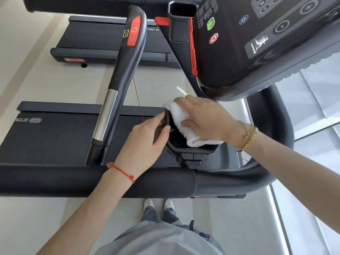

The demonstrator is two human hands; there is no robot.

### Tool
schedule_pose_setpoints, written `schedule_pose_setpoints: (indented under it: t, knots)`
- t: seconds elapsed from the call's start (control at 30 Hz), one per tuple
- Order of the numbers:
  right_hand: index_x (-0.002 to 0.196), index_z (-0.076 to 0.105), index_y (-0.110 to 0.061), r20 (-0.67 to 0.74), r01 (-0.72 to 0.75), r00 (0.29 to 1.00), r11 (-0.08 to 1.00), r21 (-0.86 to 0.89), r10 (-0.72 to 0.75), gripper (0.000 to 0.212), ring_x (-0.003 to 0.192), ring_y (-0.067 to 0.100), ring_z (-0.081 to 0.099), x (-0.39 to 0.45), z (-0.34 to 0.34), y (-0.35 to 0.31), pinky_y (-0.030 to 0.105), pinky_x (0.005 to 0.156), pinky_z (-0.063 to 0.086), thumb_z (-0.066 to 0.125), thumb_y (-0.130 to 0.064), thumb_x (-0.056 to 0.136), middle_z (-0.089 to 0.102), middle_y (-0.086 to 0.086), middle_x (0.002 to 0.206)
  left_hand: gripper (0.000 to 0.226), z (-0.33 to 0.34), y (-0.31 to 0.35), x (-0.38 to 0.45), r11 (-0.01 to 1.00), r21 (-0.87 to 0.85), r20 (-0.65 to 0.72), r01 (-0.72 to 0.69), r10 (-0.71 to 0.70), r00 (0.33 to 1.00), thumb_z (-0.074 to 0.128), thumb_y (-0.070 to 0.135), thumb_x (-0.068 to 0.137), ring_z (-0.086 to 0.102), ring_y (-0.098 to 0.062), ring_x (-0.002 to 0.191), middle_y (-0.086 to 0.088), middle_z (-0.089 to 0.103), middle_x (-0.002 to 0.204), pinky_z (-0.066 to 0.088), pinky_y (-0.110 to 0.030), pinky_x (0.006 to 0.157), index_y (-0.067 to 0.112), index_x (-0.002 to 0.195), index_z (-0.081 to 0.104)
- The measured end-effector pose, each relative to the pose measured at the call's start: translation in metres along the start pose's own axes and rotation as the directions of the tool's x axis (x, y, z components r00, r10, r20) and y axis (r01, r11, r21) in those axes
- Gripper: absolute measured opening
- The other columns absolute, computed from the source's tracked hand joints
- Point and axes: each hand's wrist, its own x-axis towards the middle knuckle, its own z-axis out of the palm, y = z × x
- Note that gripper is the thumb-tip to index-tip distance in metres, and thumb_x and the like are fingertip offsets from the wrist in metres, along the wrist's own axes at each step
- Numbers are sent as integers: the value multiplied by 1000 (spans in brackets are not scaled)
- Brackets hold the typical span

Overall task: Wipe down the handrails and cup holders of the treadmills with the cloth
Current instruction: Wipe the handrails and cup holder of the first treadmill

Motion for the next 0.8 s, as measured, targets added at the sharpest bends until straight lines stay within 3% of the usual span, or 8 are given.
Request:
schedule_pose_setpoints:
  t: [0.1,0.2,0.37,0.47,0.57,0.7,0.73,0.8]
  knots:
    - [138,37,-15,-3,-153,988,977,151,155,54,99,29,52,-21,1,5,29,75,32,58,-27,90,51,7,118,39,-1,1,0,1000,-3,0,2,-2,1000,47,34,97,61,6,95,19,66,102,50,-17,87,32,135,54]
    - [144,26,-18,59,-383,919,851,359,389,60,85,25,47,-42,3,-1,30,71,30,56,-30,92,49,10,127,36,-1,3,1,1000,0,-12,-3,3,1000,49,31,98,61,5,92,17,66,99,50,-20,85,32,133,55]
    - [137,33,-12,207,-587,788,605,538,580,60,65,8,49,-70,8,-13,18,50,33,56,-44,92,53,-4,80,38,-1,2,1,1000,0,-12,-2,2,1000,50,32,97,58,13,85,26,59,91,49,-17,81,31,135,55]
    - [132,43,-19,222,-564,783,513,647,581,59,68,-3,57,-93,1,-19,3,58,39,57,-52,87,57,-13,81,40,-1,0,1,1000,1,-2,-5,5,1000,49,35,96,57,16,87,28,58,91,44,-7,76,33,136,53]
    - [144,32,-29,179,-500,827,552,667,534,64,88,-2,56,-112,-3,-34,4,72,39,54,-51,88,59,-13,104,44,-2,-1,1,1000,13,11,1,-1,1000,46,38,96,55,20,84,28,57,94,36,5,76,32,139,51]
    - [151,22,-24,-6,-295,935,788,540,354,56,137,13,37,-117,-11,-50,20,105,32,40,-41,101,35,-7,152,44,-2,-2,-1,1000,-15,21,9,-9,1000,48,32,98,61,6,91,19,64,101,39,-2,82,26,142,50]
    - [151,26,-20,-60,-204,964,865,459,260,55,143,13,28,-115,-13,-52,21,111,26,38,-42,102,32,-5,155,43,-2,-2,-1,1000,-21,22,10,-9,1000,47,30,99,62,2,92,16,66,101,41,-6,81,26,141,51]
    - [144,40,-14,-60,-53,995,939,341,78,52,136,15,38,-105,-14,-54,18,107,25,37,-44,101,50,1,142,40,-2,-1,0,1000,-26,23,10,-9,1000,43,30,101,62,-1,83,14,66,90,41,-10,74,26,139,52]
